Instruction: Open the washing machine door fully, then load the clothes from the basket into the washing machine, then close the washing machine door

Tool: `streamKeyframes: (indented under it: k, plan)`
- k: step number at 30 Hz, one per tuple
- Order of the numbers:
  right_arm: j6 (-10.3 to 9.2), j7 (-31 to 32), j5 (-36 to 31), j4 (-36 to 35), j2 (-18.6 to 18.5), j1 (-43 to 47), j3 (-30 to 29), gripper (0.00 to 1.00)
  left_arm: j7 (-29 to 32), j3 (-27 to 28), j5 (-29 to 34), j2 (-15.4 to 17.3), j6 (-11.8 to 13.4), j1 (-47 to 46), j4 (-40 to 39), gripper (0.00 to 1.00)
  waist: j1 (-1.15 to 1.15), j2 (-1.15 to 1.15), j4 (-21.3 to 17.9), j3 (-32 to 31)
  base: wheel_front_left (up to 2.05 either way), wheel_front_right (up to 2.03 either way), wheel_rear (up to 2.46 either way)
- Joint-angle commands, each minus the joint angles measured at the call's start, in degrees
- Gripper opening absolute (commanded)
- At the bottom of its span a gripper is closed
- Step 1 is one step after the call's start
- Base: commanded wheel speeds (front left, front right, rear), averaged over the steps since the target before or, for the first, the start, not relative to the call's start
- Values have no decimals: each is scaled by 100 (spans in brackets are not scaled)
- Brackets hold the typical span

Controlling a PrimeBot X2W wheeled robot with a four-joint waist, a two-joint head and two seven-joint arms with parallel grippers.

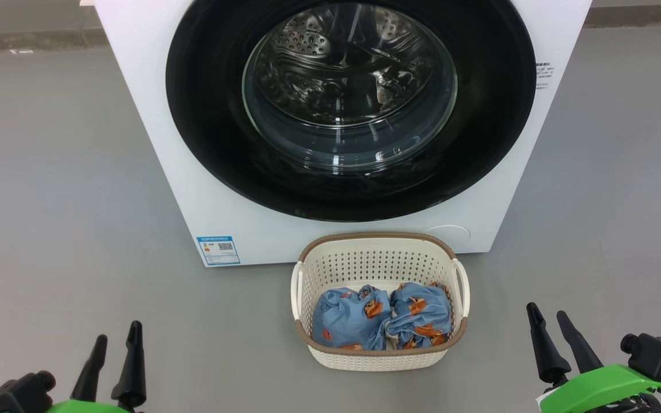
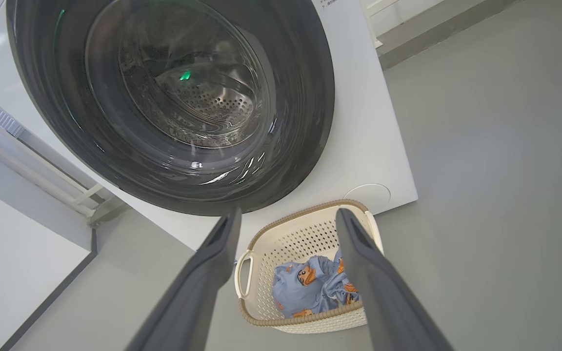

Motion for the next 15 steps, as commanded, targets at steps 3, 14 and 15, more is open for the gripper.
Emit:
streamKeyframes:
  k: [3, 14, 15]
  plan:
    - [6, -134, -380, -155, -111, -281, 108, 100, -141, 122, 338, 181, -11, -146, -197, 100, 0, 0, 0, 9, 0, 0, 0]
    - [7, -302, -1043, -188, -147, -295, 113, 100, -310, 107, 951, 254, -13, -136, -279, 100, 0, 0, -19, 14, 0, 0, 0]
    - [7, -319, -1110, -192, -150, -295, 112, 100, -327, 104, 1010, 263, -13, -133, -288, 100, 0, 0, -23, 11, 0, 0, 0]
